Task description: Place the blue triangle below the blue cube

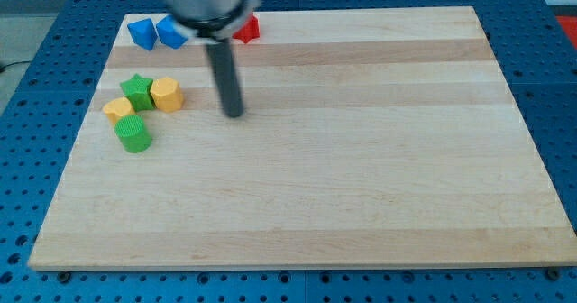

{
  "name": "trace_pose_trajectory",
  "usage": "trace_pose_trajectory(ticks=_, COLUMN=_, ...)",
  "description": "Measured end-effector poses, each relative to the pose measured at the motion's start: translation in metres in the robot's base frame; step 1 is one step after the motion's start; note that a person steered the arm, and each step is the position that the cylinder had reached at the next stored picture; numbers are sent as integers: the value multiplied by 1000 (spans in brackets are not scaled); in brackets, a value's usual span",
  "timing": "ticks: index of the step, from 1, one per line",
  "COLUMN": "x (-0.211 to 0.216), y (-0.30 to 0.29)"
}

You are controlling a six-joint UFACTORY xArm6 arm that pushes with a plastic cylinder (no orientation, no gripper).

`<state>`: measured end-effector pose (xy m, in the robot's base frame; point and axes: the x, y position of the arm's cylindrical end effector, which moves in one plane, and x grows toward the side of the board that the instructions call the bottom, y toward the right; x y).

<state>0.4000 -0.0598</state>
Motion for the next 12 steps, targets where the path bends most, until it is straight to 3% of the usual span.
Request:
trace_pose_trajectory(ticks=2, x=-66, y=8)
trace_pose_trajectory(ticks=4, x=-53, y=-1)
trace_pose_trajectory(ticks=5, x=-50, y=-41)
trace_pose_trajectory(ticks=7, x=-84, y=-61)
trace_pose_trajectory(ticks=10, x=-84, y=-244)
trace_pose_trajectory(ticks=12, x=-85, y=-245)
